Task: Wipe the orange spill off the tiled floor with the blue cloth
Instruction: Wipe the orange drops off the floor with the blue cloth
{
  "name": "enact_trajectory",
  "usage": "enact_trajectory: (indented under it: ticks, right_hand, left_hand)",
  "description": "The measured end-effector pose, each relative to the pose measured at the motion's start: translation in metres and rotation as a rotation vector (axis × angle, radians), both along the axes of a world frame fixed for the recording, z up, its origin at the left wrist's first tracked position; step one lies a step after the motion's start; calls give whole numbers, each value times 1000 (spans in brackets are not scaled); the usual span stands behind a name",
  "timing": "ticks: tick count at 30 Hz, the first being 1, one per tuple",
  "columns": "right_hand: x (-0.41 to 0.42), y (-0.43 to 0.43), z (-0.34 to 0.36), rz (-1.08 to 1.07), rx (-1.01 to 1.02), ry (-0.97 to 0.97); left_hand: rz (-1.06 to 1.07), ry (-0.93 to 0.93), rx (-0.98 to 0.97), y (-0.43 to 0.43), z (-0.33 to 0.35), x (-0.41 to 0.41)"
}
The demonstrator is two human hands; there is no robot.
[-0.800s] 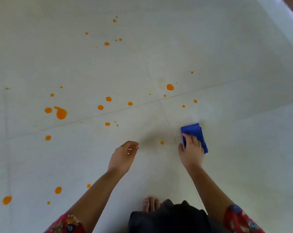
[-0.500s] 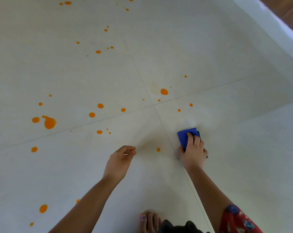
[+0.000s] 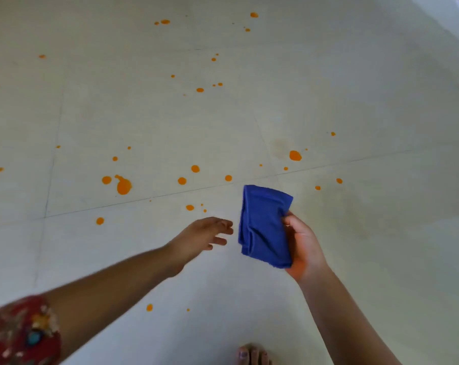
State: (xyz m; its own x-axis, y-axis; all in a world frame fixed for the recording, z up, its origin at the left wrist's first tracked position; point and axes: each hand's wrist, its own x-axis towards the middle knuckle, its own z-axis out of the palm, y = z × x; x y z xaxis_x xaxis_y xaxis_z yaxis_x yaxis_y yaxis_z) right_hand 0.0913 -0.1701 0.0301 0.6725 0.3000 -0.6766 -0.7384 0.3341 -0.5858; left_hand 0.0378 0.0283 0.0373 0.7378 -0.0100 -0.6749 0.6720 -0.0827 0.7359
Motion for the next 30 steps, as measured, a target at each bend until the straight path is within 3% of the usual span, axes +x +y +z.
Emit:
enact_trajectory:
  ticks: [4,10,15,19,23,27,30]
  right_hand:
    - [-14,38,14,190,164,15]
    - [-46,87,1,333,-71,-108]
    - [-69,106,12,569,212,-1]
    - [-74,112,-1,486,436,62]
    - [-74,114,-12,478,669,125]
    - [-71,122,-20,501,633,127]
    - [-77,130,-21,411,475,195]
  left_hand:
    - [113,75,-169,28,32,-4]
    - [230,106,-175,66,50,-48]
    - [329,116,-239,72,44,-77]
    - [388,87,-320,80,37,-92]
    - [364,-6,-260,97,37,-100]
    - [371,-47,-338,104,39,-102]
    - [476,-23,-264,97,40,-101]
